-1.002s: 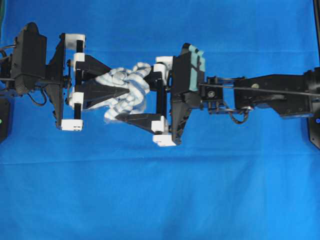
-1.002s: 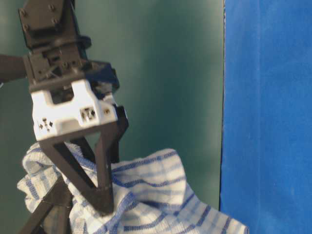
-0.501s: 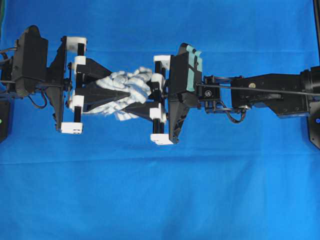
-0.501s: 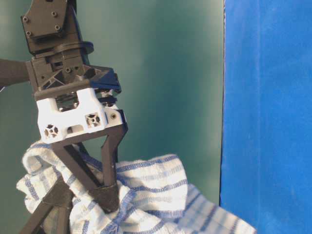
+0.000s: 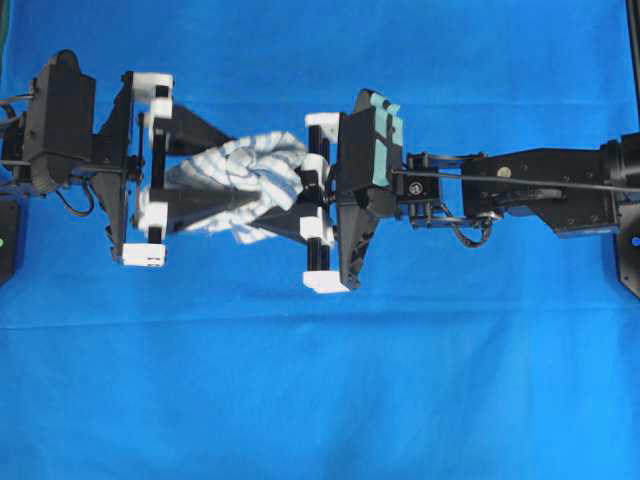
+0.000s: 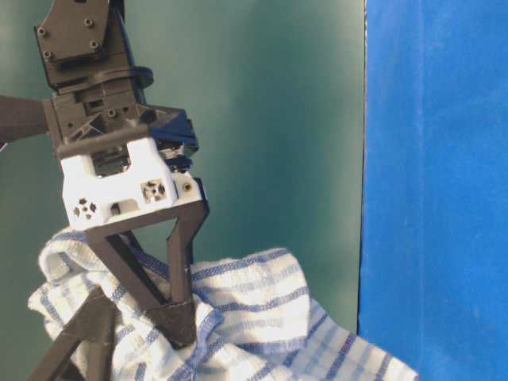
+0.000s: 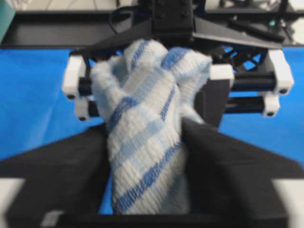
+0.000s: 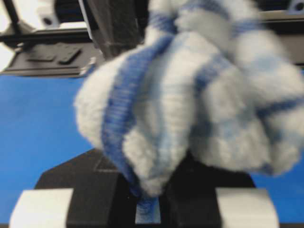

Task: Hand over the towel.
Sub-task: 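Close the right gripper on the towel and open the left gripper, then withdraw the left gripper and carry the towel right with the right gripper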

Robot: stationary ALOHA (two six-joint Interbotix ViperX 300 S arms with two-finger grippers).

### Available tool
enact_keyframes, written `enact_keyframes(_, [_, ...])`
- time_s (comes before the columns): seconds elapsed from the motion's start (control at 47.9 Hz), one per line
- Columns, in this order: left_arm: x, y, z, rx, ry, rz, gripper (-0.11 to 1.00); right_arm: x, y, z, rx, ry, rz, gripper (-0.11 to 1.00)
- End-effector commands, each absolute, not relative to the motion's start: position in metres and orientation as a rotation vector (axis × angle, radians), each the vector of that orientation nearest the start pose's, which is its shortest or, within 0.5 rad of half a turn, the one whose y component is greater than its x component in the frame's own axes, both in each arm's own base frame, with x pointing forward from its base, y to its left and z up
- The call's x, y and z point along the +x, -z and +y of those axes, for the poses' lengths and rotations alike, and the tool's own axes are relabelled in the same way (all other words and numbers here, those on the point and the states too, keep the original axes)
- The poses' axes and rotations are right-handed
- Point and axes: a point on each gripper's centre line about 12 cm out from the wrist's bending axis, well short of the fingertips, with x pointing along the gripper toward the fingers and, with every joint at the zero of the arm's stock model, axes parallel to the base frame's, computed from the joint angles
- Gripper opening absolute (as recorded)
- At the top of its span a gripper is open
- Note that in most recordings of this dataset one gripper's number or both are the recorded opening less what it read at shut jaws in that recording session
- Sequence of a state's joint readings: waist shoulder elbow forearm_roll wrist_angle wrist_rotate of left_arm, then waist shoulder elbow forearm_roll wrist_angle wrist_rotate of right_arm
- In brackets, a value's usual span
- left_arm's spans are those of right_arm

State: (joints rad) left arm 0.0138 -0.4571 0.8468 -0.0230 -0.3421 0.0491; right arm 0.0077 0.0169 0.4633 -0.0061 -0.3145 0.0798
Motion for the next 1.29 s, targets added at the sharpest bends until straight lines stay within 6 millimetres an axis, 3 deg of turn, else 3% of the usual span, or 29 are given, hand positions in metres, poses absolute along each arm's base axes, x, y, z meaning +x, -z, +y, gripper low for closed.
enact_keyframes(0.0, [0.312,-0.316,0.007,0.023,-0.026,0.000,0.63,0.448,-0.285,0.005,0.076,-0.008,0.122,0.12])
enact_keyframes(0.084, [0.303,-0.319,0.007,0.021,-0.027,-0.010,0.85,0.446,-0.286,0.006,0.076,-0.011,0.122,0.12])
enact_keyframes(0.146, [0.293,-0.322,0.006,0.023,-0.025,-0.027,0.92,0.443,-0.287,0.006,0.078,-0.011,0.120,0.12])
enact_keyframes(0.397, [0.244,-0.334,0.005,0.018,-0.023,-0.050,0.92,0.428,-0.290,0.007,0.079,-0.014,0.117,0.12])
enact_keyframes(0.585, [0.223,-0.340,0.004,0.016,-0.022,-0.049,0.92,0.408,-0.290,0.008,0.081,-0.015,0.113,0.12])
enact_keyframes(0.71, [0.219,-0.340,0.004,0.016,-0.020,-0.047,0.92,0.399,-0.292,0.008,0.081,-0.016,0.093,0.12])
enact_keyframes(1.002, [0.220,-0.340,0.004,0.017,-0.022,-0.047,0.92,0.397,-0.288,0.008,0.079,-0.015,0.127,0.12])
enact_keyframes(1.274, [0.221,-0.338,0.004,0.017,-0.020,-0.043,0.92,0.406,-0.248,0.006,0.082,0.006,0.474,0.12])
